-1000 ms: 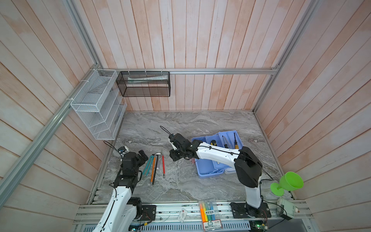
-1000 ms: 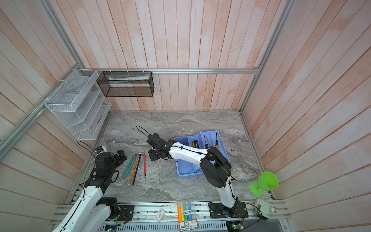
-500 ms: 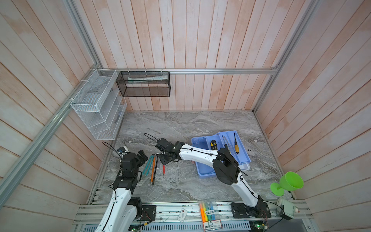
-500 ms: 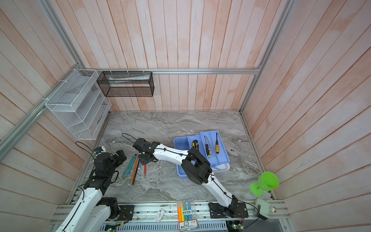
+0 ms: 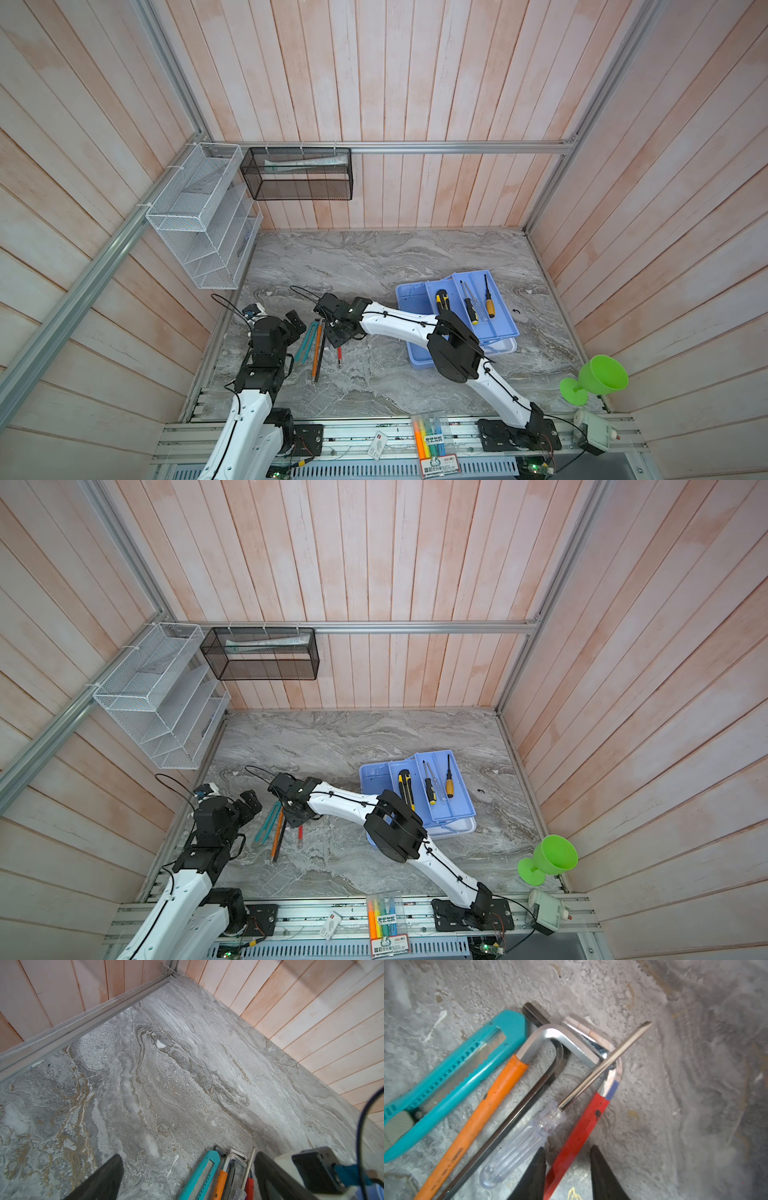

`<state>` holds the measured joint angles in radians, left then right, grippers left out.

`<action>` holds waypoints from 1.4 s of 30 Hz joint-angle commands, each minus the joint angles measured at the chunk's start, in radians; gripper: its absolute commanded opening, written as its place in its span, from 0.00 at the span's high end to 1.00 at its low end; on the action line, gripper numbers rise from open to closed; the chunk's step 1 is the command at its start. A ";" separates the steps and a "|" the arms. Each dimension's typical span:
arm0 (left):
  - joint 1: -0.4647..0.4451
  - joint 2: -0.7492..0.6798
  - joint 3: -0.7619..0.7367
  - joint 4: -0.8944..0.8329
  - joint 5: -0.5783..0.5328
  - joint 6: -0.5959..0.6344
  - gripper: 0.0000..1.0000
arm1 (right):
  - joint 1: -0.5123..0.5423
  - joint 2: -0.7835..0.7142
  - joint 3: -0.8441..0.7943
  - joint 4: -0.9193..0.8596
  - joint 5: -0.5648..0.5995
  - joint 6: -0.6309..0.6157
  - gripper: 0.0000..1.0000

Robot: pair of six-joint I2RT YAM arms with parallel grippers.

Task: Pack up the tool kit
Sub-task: 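Move the right gripper back to the tools and grasp the red-handled hex key, then lift the red-handled hex key and carry it toward the blue tray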

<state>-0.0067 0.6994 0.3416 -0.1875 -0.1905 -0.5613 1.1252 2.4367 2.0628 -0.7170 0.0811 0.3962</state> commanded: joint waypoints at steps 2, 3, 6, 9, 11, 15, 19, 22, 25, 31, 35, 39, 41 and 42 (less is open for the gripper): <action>0.005 -0.015 -0.017 0.000 0.005 0.001 0.00 | -0.005 0.022 0.001 -0.078 0.053 0.002 0.68; 0.004 -0.013 -0.018 0.000 0.004 0.001 0.00 | -0.007 0.019 -0.005 -0.082 0.058 0.004 0.69; 0.005 -0.013 -0.017 0.000 0.005 0.001 0.00 | -0.008 -0.001 -0.032 -0.081 0.082 -0.004 0.75; 0.005 -0.013 -0.017 -0.001 0.005 0.001 0.00 | -0.011 -0.022 -0.070 -0.043 0.078 -0.008 0.76; 0.004 -0.013 -0.018 0.000 0.005 0.001 0.00 | -0.015 -0.018 -0.080 -0.015 0.045 -0.001 0.76; 0.005 -0.013 -0.017 0.000 0.005 0.001 0.00 | -0.025 0.011 -0.071 0.000 0.009 0.013 0.76; 0.005 -0.012 -0.017 0.001 0.005 0.001 0.00 | -0.042 0.017 -0.079 -0.007 0.017 0.030 0.88; 0.005 -0.012 -0.018 0.002 0.006 0.003 0.00 | -0.056 -0.003 -0.111 0.000 0.036 0.033 0.92; 0.004 -0.008 -0.017 0.003 0.008 0.003 0.00 | -0.067 -0.027 -0.136 0.004 0.057 0.028 0.96; 0.004 -0.010 -0.017 0.001 0.006 0.003 0.00 | -0.088 -0.074 -0.145 0.002 0.100 0.024 1.00; 0.005 -0.011 -0.018 0.001 0.004 0.001 0.00 | -0.098 -0.135 -0.181 0.030 0.136 0.031 1.00; 0.005 -0.011 -0.018 0.001 0.005 0.001 0.00 | -0.109 -0.221 -0.260 0.099 0.155 0.044 1.00; 0.006 -0.010 -0.017 0.000 0.005 0.001 0.00 | -0.113 -0.252 -0.289 0.122 0.163 0.050 1.00; 0.005 -0.011 -0.017 -0.001 0.005 0.001 0.00 | -0.115 -0.266 -0.304 0.132 0.175 0.053 1.00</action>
<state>-0.0067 0.6964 0.3416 -0.1871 -0.1902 -0.5613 1.0153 2.2471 1.7767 -0.6353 0.2050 0.4274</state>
